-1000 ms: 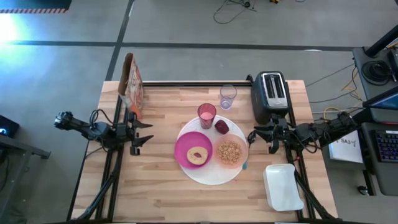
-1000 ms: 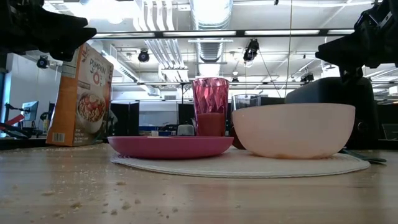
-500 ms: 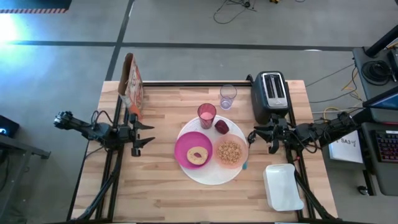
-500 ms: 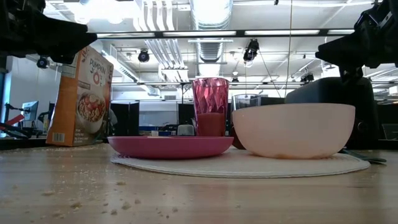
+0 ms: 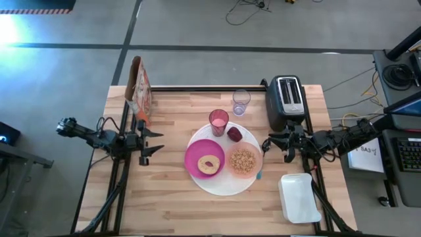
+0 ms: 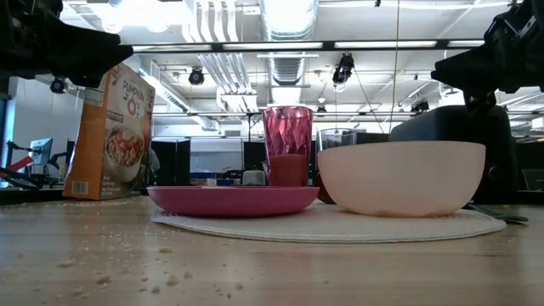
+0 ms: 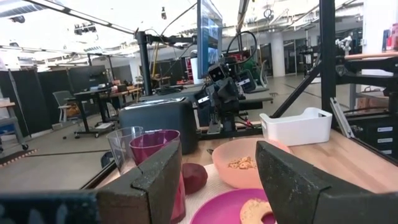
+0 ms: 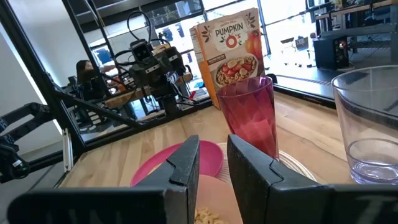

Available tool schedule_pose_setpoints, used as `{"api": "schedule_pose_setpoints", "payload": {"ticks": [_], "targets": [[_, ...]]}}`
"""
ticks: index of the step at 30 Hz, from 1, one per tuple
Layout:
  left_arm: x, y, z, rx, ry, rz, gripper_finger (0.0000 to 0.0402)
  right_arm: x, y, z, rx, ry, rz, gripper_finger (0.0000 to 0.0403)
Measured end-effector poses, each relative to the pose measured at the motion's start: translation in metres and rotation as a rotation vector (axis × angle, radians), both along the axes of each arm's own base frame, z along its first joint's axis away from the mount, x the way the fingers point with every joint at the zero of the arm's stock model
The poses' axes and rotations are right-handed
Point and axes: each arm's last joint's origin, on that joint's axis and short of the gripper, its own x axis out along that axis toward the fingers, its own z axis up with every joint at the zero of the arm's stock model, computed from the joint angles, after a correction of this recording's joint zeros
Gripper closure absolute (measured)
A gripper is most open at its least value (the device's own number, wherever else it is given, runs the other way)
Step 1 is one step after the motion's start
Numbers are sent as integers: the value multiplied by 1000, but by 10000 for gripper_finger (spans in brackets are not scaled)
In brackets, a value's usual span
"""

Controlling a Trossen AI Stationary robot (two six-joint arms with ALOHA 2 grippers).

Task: Arrange a breakfast setting
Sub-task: Return to Home Position

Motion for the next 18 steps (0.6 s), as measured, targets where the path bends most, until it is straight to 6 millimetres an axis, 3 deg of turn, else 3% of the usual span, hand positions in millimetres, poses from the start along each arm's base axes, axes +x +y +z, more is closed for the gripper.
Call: {"api": "schedule_pose_setpoints", "payload": {"ticks": [18], "targets": [[1,-1,-1,6,17,0,210,0,0,0,0,0,-1,330]]}}
